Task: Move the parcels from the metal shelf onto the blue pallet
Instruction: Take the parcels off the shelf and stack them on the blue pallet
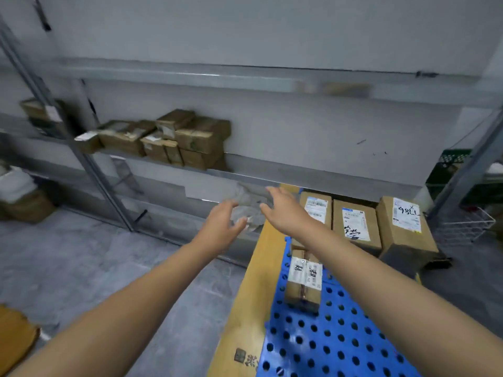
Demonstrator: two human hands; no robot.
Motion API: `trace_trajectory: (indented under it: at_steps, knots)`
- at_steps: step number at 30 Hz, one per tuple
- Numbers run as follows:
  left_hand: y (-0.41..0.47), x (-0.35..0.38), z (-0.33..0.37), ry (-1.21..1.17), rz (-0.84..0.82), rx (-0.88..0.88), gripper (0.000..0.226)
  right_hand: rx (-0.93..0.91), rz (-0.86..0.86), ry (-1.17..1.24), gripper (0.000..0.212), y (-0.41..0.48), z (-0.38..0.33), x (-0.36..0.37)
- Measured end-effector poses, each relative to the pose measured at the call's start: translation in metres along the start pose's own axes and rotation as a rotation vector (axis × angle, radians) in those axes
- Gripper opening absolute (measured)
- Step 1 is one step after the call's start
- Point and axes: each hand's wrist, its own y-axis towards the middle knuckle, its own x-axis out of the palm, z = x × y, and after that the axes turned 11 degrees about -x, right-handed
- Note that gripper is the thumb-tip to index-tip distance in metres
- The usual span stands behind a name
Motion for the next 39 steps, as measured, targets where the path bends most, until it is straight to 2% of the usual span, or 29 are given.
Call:
trace_trajectory:
  at_steps: [3, 8, 13, 18, 25, 30, 39]
  knots:
    - [0.003, -0.054, -0.011, 0.190, 0.070, 0.105, 0.057, -0.063, -0.028, -0.102, 0.056, 0.021, -0.035, -0.010]
    - [0.004, -0.125, -0.041, 0.302, 0.175, 0.174, 0.065, -0.121, -0.056, -0.201, 0.058, 0.045, -0.101, -0.009]
    - [0.012, -0.175, -0.090, 0.202, 0.234, 0.127, 0.067, -0.161, -0.048, -0.226, 0.056, 0.079, -0.168, 0.006]
    - [0.031, -0.223, -0.155, 0.239, 0.251, 0.149, 0.067, -0.106, -0.003, -0.190, 0.053, 0.124, -0.226, 0.044]
    - [0.062, -0.287, -0.238, 0.275, 0.220, 0.187, 0.066, -0.045, -0.042, -0.175, 0.057, 0.185, -0.303, 0.112]
    - [0.088, -0.315, -0.277, 0.274, 0.181, 0.143, 0.064, -0.024, -0.028, -0.129, 0.055, 0.208, -0.328, 0.138]
    - [0.134, -0.310, -0.306, 0.241, 0.167, 0.167, 0.062, -0.022, 0.024, -0.171, 0.054, 0.259, -0.329, 0.162]
